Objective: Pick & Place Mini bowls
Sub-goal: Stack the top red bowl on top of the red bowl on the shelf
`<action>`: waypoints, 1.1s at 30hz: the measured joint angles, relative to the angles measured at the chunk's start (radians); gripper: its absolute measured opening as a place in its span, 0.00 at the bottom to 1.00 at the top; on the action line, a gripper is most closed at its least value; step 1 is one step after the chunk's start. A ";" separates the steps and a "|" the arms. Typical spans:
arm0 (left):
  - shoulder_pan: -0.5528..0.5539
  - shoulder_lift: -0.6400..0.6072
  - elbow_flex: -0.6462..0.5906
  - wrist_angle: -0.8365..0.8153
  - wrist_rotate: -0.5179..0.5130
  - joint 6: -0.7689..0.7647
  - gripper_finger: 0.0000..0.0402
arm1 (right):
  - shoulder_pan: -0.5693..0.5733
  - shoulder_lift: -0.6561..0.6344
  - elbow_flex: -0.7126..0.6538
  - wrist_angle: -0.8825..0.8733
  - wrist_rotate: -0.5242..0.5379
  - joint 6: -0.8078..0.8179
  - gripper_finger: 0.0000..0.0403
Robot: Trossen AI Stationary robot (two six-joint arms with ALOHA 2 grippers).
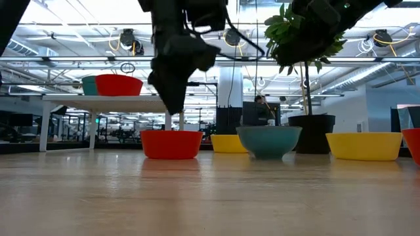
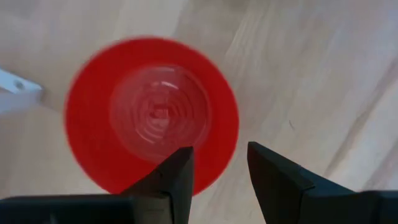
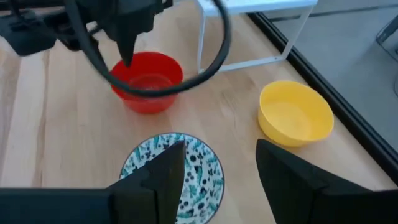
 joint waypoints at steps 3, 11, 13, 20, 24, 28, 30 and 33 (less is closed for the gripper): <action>-0.010 0.045 0.000 0.000 0.020 -0.003 0.38 | 0.000 0.000 0.000 -0.014 -0.001 0.015 0.46; -0.017 0.128 0.000 0.026 0.006 0.002 0.38 | 0.000 0.000 0.000 -0.018 -0.003 0.015 0.46; -0.017 0.140 0.000 0.023 -0.021 0.004 0.38 | 0.000 0.000 0.000 -0.021 -0.003 0.016 0.46; -0.017 0.147 0.000 0.022 -0.044 0.054 0.16 | 0.001 0.000 0.000 -0.021 -0.003 0.016 0.46; -0.021 0.134 0.001 0.021 -0.043 0.077 0.03 | 0.000 0.000 0.000 -0.021 -0.002 0.015 0.46; -0.030 0.100 0.000 0.022 -0.041 0.078 0.02 | 0.000 0.000 0.000 -0.022 -0.002 0.016 0.46; -0.036 0.059 0.000 0.027 -0.034 0.072 0.02 | 0.000 0.000 0.000 -0.023 -0.002 0.015 0.46; -0.047 -0.016 0.000 0.029 -0.076 0.072 0.02 | 0.000 0.000 0.000 -0.023 -0.002 0.015 0.46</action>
